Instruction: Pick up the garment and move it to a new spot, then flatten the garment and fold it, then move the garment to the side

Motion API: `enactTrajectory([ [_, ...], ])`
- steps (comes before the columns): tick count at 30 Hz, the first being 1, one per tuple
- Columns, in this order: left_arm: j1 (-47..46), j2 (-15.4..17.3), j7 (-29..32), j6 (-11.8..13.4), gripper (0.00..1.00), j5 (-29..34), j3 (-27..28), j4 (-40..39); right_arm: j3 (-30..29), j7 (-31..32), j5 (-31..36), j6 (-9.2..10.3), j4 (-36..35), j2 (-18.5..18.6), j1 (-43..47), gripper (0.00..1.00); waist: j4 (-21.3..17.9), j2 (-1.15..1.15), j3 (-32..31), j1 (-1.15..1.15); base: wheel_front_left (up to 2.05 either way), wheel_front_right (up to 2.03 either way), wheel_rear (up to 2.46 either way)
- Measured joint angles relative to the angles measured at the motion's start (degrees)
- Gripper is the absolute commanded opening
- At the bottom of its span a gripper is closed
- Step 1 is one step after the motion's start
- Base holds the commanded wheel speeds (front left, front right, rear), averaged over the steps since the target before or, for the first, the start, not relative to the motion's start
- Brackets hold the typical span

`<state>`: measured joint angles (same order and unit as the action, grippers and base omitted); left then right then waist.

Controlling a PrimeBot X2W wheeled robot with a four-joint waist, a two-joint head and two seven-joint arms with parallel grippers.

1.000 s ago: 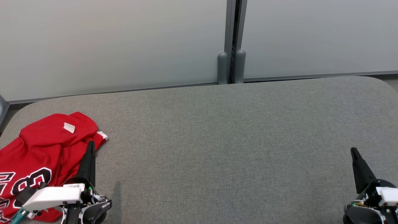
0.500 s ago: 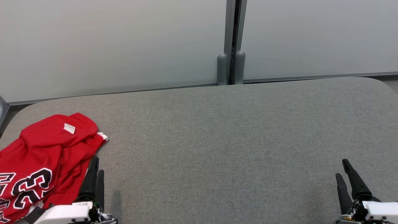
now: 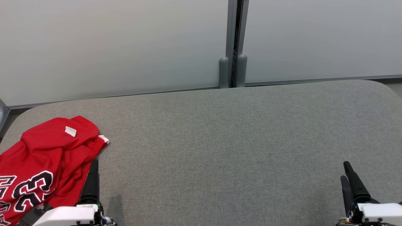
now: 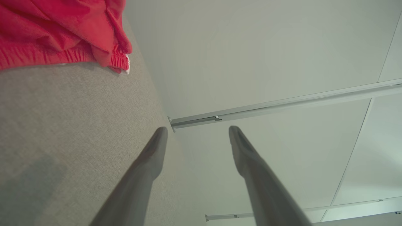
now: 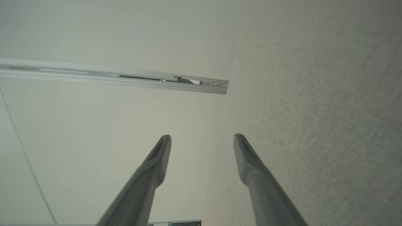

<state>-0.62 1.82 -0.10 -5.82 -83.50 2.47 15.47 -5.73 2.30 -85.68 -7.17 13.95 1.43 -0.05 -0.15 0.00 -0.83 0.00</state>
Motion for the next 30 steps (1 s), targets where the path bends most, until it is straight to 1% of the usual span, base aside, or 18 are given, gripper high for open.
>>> enactTrajectory([
  [11,0.46,0.14,-2.22,2.99,1.00,13.69,-1.80,-1.74,0.68,-2.56,13.35,-0.01,1.15,0.20,-0.63,1.00,-0.24,0.00,-0.55,0.00,0.00,0.00,0.00],
  [17,0.74,0.29,-3.47,3.97,1.00,23.74,-3.70,-1.40,1.46,-3.94,23.17,-0.01,0.82,0.33,-0.64,1.00,-0.30,0.00,-0.88,0.00,0.00,0.00,0.00],
  [25,0.74,1.08,-4.80,4.87,1.00,33.92,-6.08,-0.02,3.50,-5.47,37.99,-0.03,1.16,0.44,-0.65,1.00,-0.45,0.00,-1.27,0.00,0.00,0.00,0.00],
  [27,0.73,1.42,-5.15,5.19,1.00,36.34,-6.79,0.46,3.94,-5.88,40.17,-0.05,1.35,0.45,-0.68,1.00,-0.52,0.00,-1.34,0.00,0.00,0.00,0.00],
  [29,0.71,1.66,-5.49,6.01,1.00,38.66,-7.15,1.00,4.12,-5.92,42.24,-0.07,1.54,0.47,-0.81,1.00,-0.61,0.00,-1.43,0.00,0.00,0.00,0.00],
  [30,0.71,1.66,-5.49,6.01,1.00,38.66,-7.15,1.00,4.12,-5.92,42.24,-0.07,1.54,0.47,-0.81,1.00,-0.61,0.00,-1.43,0.00,0.00,0.00,0.00],
])
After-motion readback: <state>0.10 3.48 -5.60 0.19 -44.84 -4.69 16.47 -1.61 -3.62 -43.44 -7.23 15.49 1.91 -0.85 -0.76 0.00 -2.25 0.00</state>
